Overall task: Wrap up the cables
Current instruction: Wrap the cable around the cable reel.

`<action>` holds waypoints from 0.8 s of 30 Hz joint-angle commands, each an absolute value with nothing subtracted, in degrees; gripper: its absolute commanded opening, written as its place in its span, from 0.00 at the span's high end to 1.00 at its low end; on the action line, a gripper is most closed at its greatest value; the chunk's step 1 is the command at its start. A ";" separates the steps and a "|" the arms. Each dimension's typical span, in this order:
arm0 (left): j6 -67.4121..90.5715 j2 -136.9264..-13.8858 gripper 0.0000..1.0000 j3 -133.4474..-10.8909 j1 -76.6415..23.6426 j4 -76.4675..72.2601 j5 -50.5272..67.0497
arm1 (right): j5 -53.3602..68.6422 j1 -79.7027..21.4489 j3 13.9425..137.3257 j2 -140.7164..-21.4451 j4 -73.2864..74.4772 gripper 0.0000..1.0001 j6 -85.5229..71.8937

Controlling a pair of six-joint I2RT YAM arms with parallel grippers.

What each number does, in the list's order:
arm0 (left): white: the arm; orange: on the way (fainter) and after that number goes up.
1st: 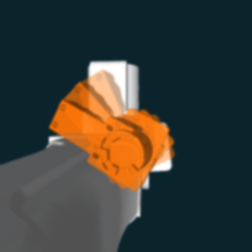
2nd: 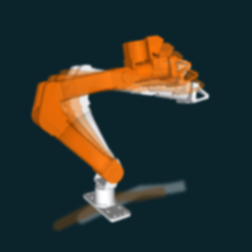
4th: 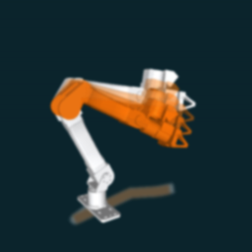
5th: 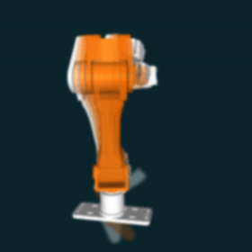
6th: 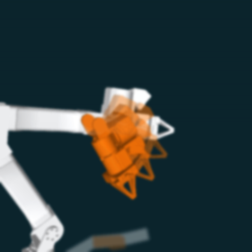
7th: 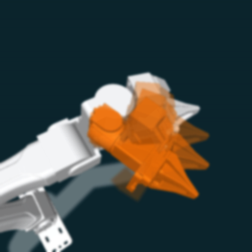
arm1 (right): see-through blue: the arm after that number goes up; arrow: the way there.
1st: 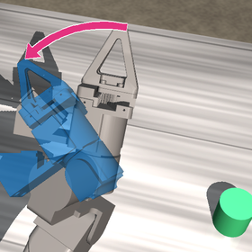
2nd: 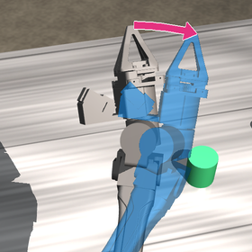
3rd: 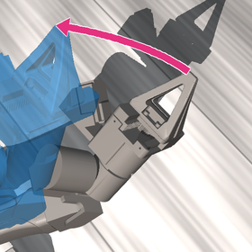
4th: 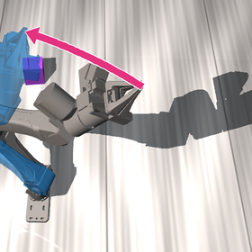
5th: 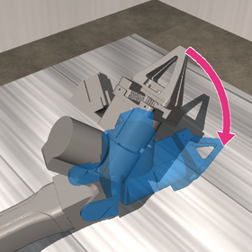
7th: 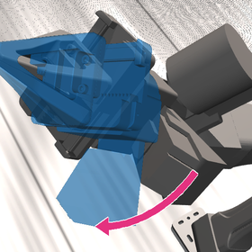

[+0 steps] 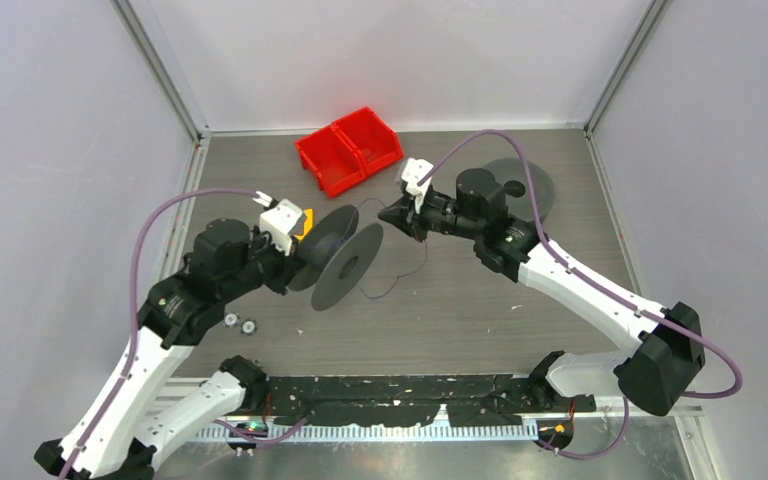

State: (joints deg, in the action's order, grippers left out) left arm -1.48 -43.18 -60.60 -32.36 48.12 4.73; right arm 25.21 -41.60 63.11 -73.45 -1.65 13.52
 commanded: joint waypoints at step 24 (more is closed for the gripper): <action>26.91 -35.76 1.00 -74.41 -31.54 33.93 12.05 | 44.70 -41.97 31.76 -81.33 -63.32 0.32 -2.56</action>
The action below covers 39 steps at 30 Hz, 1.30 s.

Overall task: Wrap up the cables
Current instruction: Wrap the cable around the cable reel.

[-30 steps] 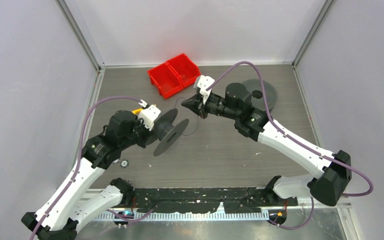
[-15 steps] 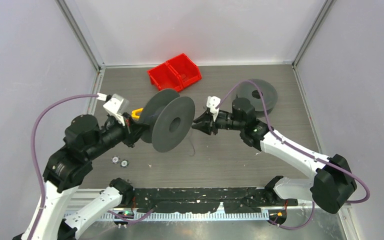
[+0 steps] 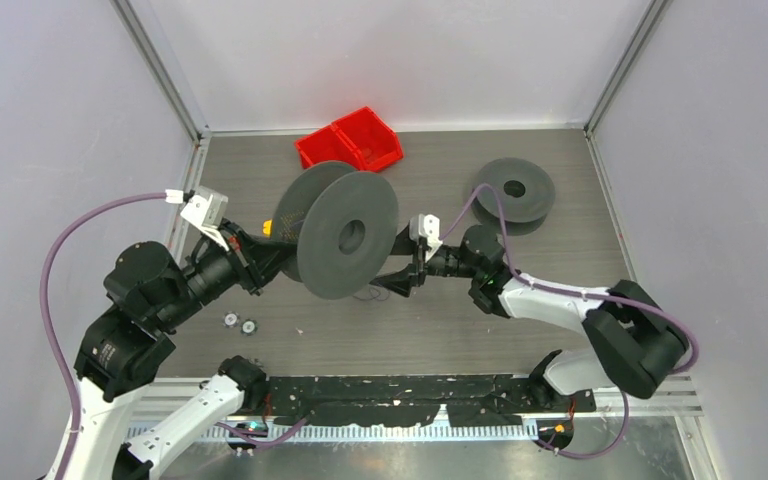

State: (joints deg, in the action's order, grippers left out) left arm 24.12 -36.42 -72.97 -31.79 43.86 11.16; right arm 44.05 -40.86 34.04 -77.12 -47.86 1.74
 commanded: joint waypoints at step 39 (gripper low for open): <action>26.30 -38.52 1.00 -73.47 -31.55 26.37 -1.16 | 41.59 -46.88 33.95 -112.31 -91.58 0.89 -18.84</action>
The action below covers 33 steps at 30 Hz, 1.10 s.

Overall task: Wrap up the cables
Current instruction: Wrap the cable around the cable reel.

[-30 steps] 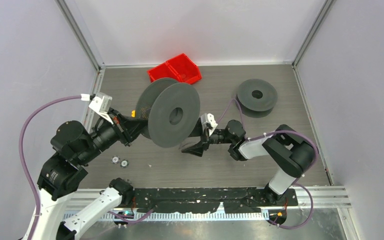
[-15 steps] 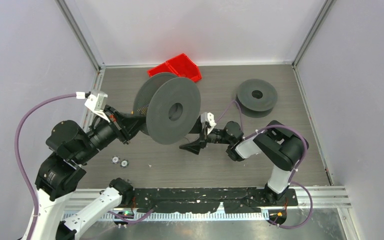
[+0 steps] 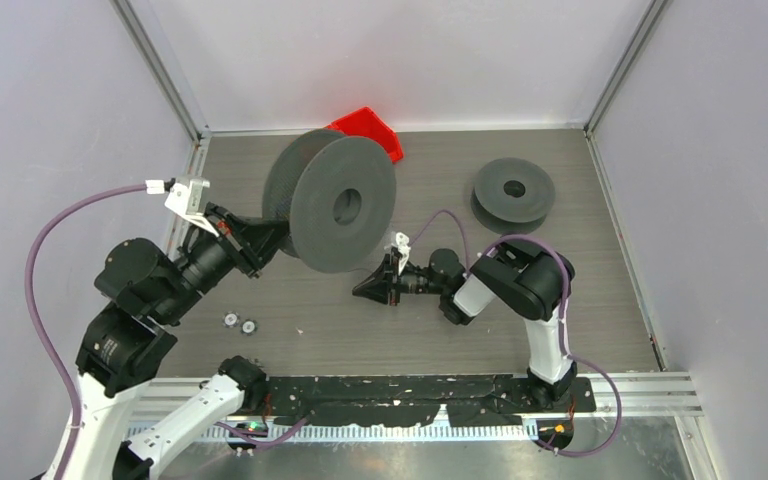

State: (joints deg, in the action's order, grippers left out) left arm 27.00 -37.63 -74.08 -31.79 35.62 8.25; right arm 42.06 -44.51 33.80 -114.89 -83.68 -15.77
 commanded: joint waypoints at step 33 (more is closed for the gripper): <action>-3.39 -43.82 1.00 -53.66 -34.02 35.32 -3.14 | 28.68 -46.08 73.40 -79.54 5.18 0.95 11.11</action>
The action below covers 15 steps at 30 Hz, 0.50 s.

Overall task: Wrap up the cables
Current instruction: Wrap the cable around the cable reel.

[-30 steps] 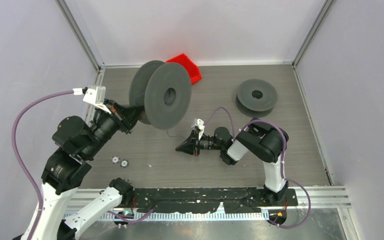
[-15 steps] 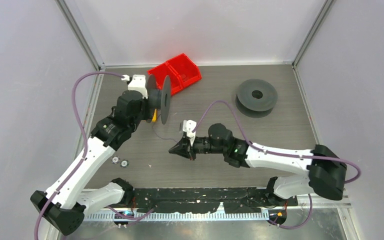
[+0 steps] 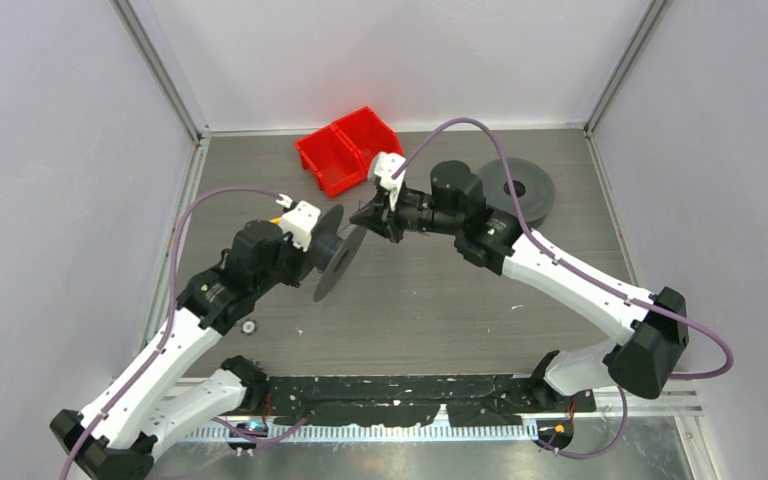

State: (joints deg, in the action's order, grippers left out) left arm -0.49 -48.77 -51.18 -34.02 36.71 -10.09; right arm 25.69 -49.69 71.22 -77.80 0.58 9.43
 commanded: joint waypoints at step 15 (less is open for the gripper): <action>23.68 -33.90 1.00 -62.86 -30.62 33.18 5.56 | 41.88 -38.25 50.36 -76.56 -19.03 0.87 3.85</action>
